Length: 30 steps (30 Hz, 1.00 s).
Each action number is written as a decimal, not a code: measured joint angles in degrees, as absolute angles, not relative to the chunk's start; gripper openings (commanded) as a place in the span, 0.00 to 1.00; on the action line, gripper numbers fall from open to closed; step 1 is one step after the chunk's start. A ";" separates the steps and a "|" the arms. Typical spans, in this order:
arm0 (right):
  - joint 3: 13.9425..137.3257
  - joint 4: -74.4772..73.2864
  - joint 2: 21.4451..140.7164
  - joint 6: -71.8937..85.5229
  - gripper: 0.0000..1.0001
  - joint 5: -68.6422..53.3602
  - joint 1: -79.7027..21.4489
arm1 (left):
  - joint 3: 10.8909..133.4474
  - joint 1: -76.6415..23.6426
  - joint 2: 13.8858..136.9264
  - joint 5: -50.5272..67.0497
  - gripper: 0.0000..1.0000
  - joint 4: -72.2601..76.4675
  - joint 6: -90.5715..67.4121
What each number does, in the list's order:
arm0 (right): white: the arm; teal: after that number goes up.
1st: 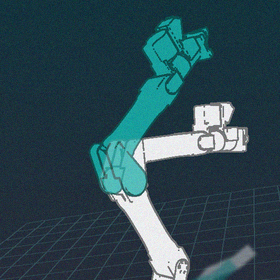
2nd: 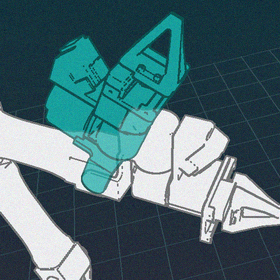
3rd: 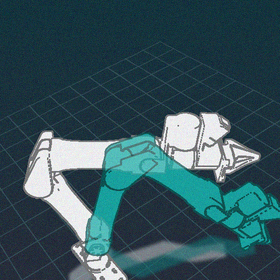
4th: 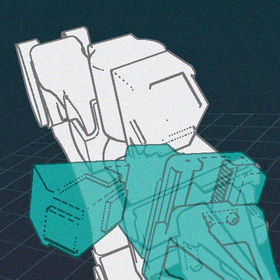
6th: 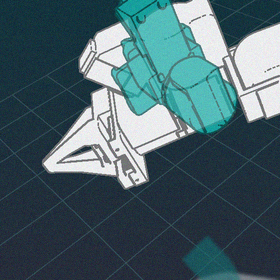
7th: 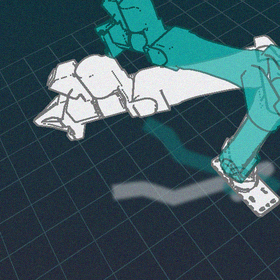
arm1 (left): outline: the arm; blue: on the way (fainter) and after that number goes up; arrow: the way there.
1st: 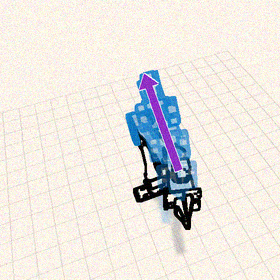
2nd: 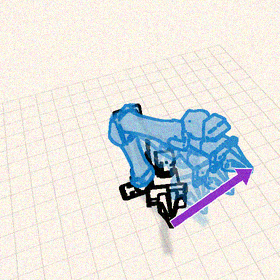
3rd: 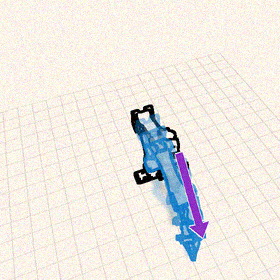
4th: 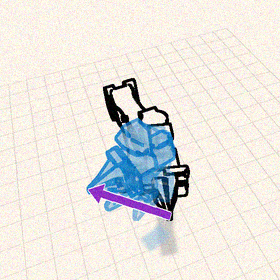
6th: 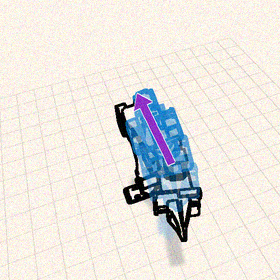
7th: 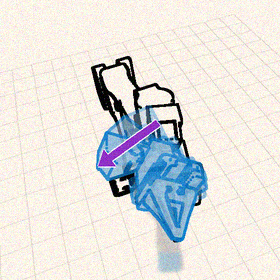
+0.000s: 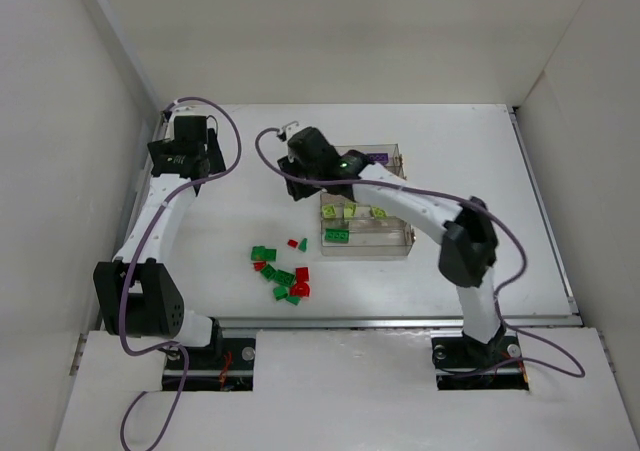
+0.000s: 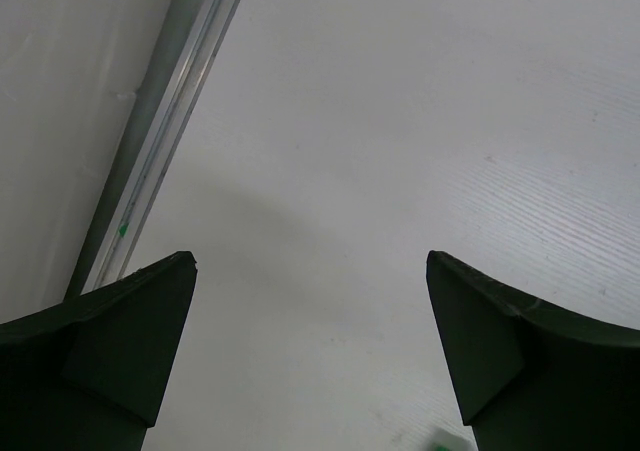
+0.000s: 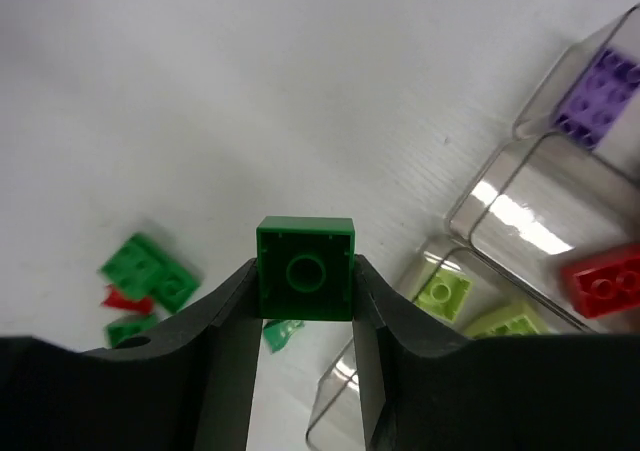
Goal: Sort the legos into containers by color
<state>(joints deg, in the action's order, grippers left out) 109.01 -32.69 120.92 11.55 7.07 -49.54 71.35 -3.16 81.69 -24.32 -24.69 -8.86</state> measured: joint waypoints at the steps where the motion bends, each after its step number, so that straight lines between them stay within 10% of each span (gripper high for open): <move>1: 107.59 -32.88 117.05 11.29 0.00 6.94 -49.58 | 71.35 -3.16 81.71 -24.05 1.00 -24.69 -8.84; 8: 90.43 -35.97 96.23 13.39 0.00 8.88 -49.39 | 74.02 -3.16 83.07 -21.39 1.00 -26.24 -9.67; 16: 78.02 -42.09 98.06 18.65 0.00 9.61 -46.83 | 76.16 -3.16 83.15 -19.25 0.91 -26.94 -11.46; 20: 78.06 -41.54 98.08 19.86 0.21 9.65 -44.88 | 76.09 -3.16 83.15 -15.68 0.91 -27.44 -11.00; 22: 78.06 -41.56 98.08 20.16 0.56 9.58 -44.64 | 75.92 -3.16 83.15 -14.02 0.91 -27.42 -10.70; 30: 78.06 -40.21 98.08 20.25 0.61 9.45 -44.64 | 74.59 -3.18 83.11 -10.70 0.91 -27.73 -9.96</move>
